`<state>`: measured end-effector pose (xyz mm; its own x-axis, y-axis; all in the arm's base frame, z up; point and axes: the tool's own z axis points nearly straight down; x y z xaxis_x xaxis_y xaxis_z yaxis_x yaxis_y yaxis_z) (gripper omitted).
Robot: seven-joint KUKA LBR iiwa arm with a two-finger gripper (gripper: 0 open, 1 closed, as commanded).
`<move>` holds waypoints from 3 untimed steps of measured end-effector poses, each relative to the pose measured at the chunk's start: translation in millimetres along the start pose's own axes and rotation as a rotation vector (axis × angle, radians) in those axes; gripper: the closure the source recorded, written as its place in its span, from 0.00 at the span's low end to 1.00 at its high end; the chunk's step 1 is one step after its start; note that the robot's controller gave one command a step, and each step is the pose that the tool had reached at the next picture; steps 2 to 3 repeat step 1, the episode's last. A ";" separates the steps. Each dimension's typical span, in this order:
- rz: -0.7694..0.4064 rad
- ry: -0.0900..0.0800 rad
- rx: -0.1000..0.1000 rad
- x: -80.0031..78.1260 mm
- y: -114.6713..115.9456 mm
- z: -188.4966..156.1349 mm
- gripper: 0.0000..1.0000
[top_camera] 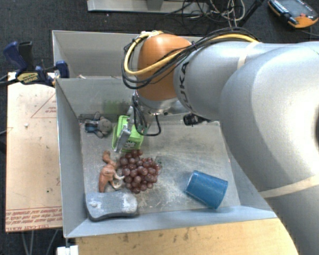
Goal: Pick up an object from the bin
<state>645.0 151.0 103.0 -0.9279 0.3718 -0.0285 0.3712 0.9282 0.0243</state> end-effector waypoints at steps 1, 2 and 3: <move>-0.070 0.021 0.016 14.5 14.9 -167.7 1.00; -0.070 0.021 0.016 14.5 14.9 -167.7 1.00; -0.070 0.021 0.016 14.5 14.9 -167.7 1.00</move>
Offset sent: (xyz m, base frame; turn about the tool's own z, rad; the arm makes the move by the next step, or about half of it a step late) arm 0.0000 0.0000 0.0000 0.0000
